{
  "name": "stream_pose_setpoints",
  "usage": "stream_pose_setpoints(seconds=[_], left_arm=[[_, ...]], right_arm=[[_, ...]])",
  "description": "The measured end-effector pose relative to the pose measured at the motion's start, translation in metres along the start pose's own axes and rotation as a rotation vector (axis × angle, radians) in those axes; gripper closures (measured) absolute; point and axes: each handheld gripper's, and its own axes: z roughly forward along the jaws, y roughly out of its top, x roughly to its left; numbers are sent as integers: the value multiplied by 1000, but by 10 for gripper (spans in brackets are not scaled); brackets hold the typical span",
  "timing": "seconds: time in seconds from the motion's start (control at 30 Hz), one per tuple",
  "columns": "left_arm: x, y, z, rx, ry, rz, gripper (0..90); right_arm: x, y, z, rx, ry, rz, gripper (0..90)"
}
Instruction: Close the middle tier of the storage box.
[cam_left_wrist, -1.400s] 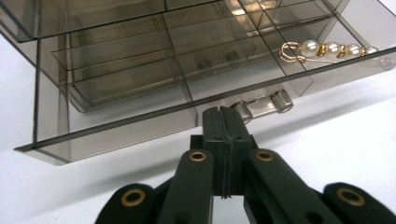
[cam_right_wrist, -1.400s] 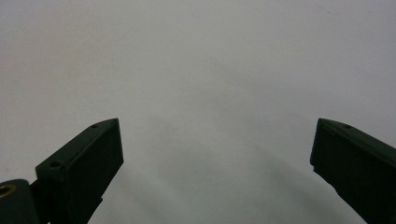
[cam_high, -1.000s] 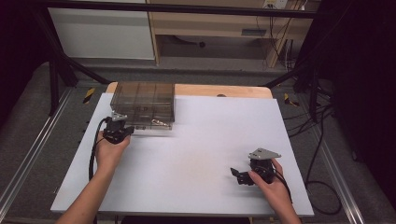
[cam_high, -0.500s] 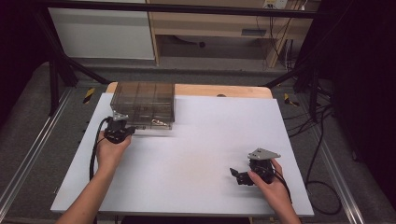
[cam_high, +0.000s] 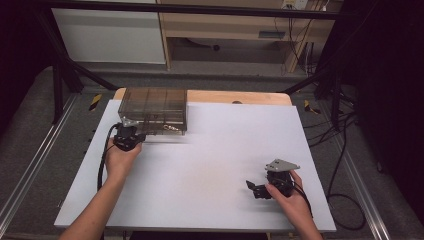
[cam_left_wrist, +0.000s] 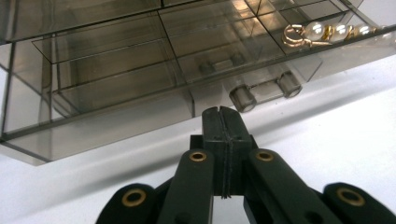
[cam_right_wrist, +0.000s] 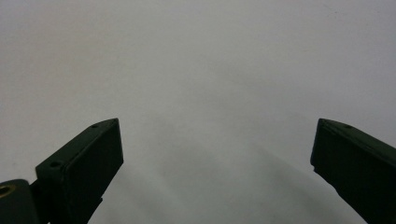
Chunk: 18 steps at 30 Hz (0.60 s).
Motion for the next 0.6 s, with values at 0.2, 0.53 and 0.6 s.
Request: stream_pose_setpoints(seconds=[0.2, 0.53, 0.6], left_arm=[[0, 1, 4, -6, 5, 1, 900], [2, 12, 4, -19, 15, 2, 900], [2, 13, 5, -17, 17, 7, 900]], right_arm=[[-2, 0, 0, 0, 5, 2, 27], [-1, 0, -1, -2, 1, 2, 27], [-1, 0, 0, 1, -2, 0, 27]])
